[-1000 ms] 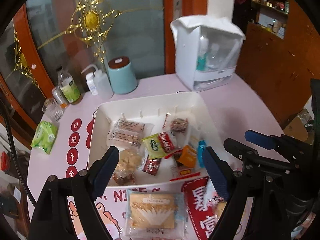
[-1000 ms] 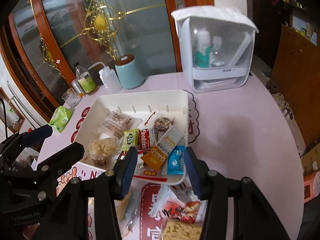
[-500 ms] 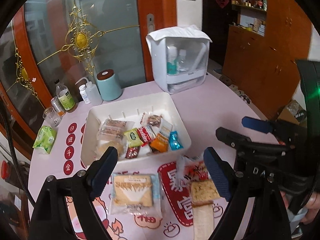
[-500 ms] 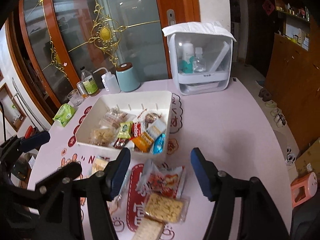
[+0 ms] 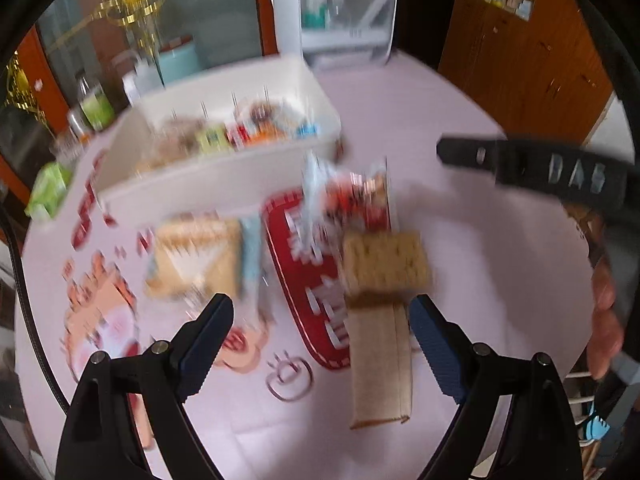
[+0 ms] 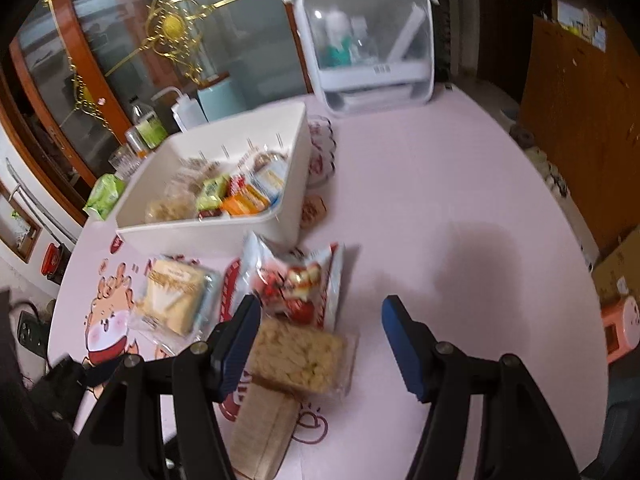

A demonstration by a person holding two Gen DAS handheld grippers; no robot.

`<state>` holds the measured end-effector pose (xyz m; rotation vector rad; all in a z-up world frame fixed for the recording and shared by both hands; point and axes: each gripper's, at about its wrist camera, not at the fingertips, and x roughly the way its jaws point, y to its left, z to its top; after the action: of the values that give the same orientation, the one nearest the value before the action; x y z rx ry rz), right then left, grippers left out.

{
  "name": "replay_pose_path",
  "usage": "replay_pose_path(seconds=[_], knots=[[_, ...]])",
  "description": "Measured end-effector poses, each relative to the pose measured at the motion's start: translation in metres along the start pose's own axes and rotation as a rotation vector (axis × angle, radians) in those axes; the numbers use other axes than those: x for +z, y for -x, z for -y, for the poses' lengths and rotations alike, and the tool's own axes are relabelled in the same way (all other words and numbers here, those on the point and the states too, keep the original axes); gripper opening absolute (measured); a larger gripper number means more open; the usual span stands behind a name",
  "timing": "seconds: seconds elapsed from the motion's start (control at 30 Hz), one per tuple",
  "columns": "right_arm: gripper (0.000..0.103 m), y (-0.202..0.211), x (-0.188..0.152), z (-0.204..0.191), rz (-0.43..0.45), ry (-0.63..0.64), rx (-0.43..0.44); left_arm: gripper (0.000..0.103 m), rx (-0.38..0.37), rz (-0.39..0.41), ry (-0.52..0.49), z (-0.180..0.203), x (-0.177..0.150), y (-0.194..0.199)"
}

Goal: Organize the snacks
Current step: 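Grasp the brown paper pack with the left tool while the right tool grasps the clear rice-cracker pack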

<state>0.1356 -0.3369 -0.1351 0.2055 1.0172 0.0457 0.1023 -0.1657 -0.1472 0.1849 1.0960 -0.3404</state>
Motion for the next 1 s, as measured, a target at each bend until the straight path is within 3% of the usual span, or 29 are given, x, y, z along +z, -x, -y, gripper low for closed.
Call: replay_pose_path(seconds=[0.33,0.53,0.7,0.77,0.8,0.87,0.97,1.0], knots=[[0.064,-0.036,-0.034,0.017,-0.079,-0.067,0.005,0.089,0.003,-0.147,0.026,0.035,-0.049,-0.077],[0.064,-0.046,-0.045,0.025,-0.099,-0.104,-0.001,0.089,0.002,-0.174,0.053,0.046,-0.063,-0.092],[0.064,-0.051,-0.047,0.026,-0.109,-0.107,0.01,0.091,0.023,-0.148,0.04,0.058,-0.073,-0.093],[0.068,-0.051,-0.047,0.024,-0.105,-0.1,0.013,0.091,0.022,-0.143,0.04,0.061,-0.076,-0.092],[0.077,-0.052,-0.047,0.022,-0.098,-0.095,0.015,0.089,0.024,-0.142,0.041,0.062,-0.078,-0.092],[0.085,-0.052,-0.045,0.016,-0.085,-0.076,0.029,0.082,0.025,-0.13,0.048,0.06,-0.082,-0.089],[0.092,-0.056,-0.044,0.006,-0.078,-0.048,0.03,0.053,0.023,-0.105,0.034,0.052,-0.08,-0.081],[0.095,-0.058,-0.043,0.001,-0.08,-0.035,0.021,0.053,0.016,-0.112,0.031,0.051,-0.082,-0.081]])
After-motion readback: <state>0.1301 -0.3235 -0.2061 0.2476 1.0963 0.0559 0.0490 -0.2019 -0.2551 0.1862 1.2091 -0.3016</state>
